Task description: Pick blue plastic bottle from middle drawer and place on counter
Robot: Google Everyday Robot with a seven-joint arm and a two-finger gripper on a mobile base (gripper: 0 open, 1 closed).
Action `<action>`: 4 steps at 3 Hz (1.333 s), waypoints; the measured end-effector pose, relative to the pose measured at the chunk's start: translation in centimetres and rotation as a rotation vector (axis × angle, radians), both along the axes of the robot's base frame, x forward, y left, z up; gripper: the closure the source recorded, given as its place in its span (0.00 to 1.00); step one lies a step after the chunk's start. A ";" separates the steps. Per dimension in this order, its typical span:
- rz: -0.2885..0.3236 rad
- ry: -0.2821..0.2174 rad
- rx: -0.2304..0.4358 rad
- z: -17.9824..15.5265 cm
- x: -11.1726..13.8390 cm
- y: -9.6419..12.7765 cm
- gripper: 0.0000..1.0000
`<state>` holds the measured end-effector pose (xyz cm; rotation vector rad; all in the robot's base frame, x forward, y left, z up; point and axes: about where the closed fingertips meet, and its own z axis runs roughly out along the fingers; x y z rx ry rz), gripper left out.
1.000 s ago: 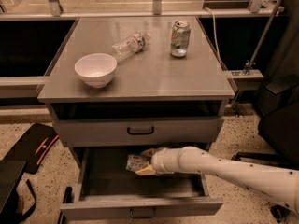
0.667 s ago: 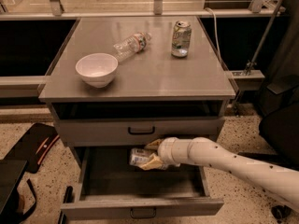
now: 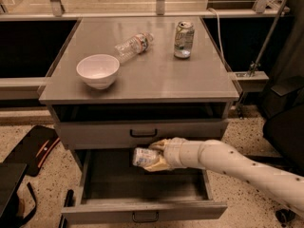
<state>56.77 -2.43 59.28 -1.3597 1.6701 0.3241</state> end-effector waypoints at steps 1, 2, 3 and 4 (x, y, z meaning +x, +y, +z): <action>0.058 -0.096 -0.003 8.6 -4.4 0.3 1.00; 0.046 -0.136 0.022 11.4 -5.2 0.1 1.00; 0.046 -0.136 0.022 11.5 -5.2 0.1 1.00; 0.042 -0.227 0.017 16.3 -4.5 0.1 1.00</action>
Offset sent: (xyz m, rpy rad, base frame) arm -0.0393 0.0025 0.0757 -0.0059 -0.0836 0.0533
